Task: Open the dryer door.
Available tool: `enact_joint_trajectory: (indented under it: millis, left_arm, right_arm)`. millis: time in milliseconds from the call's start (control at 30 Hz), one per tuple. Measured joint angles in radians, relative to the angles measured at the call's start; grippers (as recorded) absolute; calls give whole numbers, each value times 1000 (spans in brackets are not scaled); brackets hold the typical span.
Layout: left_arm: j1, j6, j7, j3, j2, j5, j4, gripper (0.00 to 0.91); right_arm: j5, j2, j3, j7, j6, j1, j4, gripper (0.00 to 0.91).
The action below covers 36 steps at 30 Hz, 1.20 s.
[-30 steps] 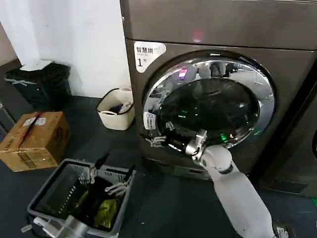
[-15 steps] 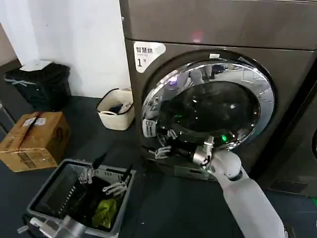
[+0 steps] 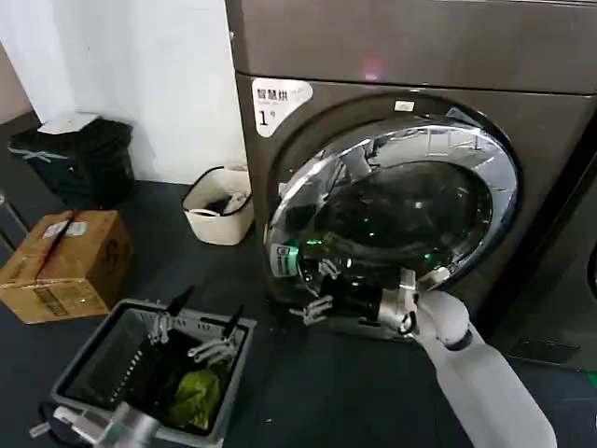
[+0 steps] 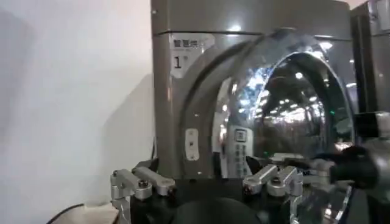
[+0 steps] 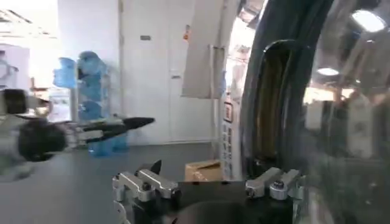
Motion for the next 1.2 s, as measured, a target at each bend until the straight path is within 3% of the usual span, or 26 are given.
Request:
enact_joint_trajectory:
  millis: [467, 1200]
  left_arm:
    - [-48, 90, -33, -22, 40, -47, 8, 907]
    - [-152, 99, -76, -8, 108, -135, 78, 907]
  right_arm:
    - [38, -41, 41, -107, 25, -39, 23, 907]
    - [40, -108, 109, -334, 70, -112, 35, 907]
